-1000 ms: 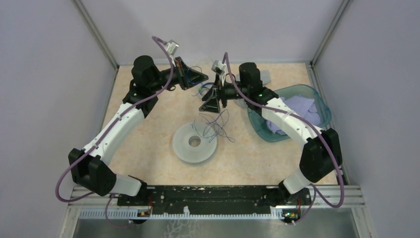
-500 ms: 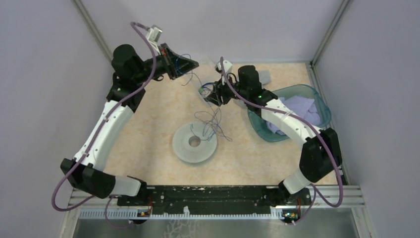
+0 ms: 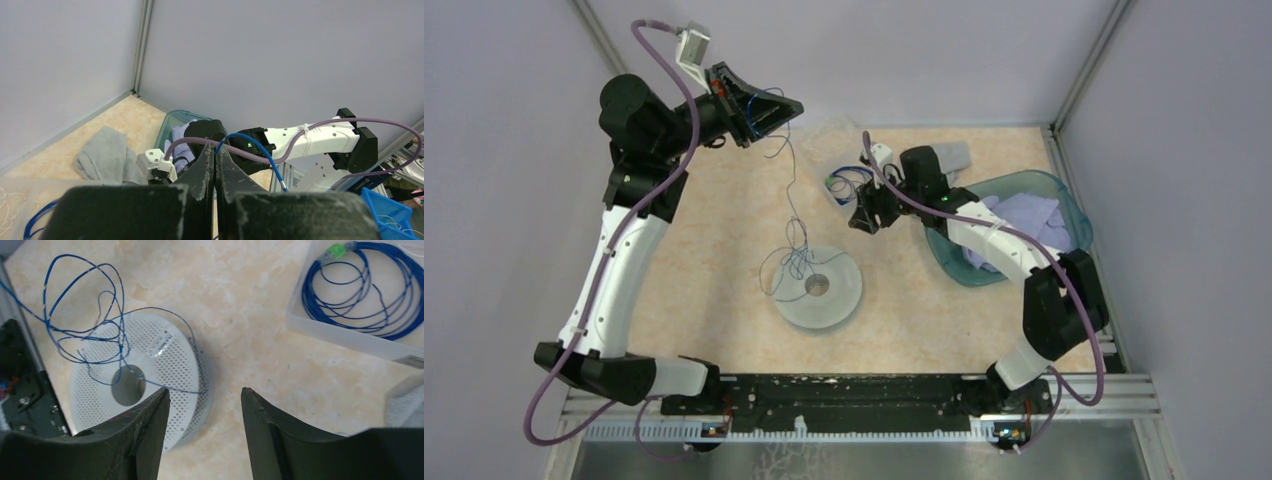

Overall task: Wrap the cables
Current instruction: Adjust the cable at the center of the board.

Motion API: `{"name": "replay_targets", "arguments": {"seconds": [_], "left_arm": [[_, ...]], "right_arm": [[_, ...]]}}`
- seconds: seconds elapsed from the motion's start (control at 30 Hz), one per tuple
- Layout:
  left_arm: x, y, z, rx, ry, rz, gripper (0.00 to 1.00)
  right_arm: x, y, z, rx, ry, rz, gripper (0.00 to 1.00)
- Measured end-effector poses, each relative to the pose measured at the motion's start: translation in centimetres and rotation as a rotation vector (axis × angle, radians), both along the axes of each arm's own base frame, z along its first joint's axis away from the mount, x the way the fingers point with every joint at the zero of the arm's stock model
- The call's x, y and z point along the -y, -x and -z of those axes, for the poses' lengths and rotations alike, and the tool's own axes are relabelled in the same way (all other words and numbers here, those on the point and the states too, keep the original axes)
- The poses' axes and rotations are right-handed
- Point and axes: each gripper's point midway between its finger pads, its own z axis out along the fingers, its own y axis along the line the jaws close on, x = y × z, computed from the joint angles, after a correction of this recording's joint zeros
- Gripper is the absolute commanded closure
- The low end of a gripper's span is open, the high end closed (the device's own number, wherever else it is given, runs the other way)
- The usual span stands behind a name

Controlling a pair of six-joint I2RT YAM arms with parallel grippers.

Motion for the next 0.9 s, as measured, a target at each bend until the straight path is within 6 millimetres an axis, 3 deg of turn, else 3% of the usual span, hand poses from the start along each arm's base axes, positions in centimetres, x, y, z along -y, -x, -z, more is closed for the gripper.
{"name": "replay_targets", "arguments": {"seconds": [0.2, 0.33, 0.57, 0.67, 0.9], "left_arm": [[0.1, -0.5, 0.7, -0.030, -0.010, 0.000, 1.00], [0.3, -0.4, 1.0, -0.038, -0.012, 0.016, 1.00], [0.5, -0.4, 1.9, -0.046, -0.016, 0.041, 1.00], [0.6, -0.6, 2.5, -0.062, -0.018, 0.046, 1.00], [0.7, -0.5, 3.0, -0.066, -0.020, 0.055, 1.00]], "right_arm": [[-2.2, 2.3, -2.0, -0.069, -0.146, -0.135, 0.36], [-4.3, 2.3, -3.2, -0.128, -0.244, -0.183, 0.36], [-8.0, -0.3, -0.5, -0.328, -0.327, -0.145, 0.37], [-8.9, -0.1, 0.0, -0.390, -0.341, -0.147, 0.37], [-10.8, 1.4, -0.9, -0.433, -0.369, -0.176, 0.40]]}}
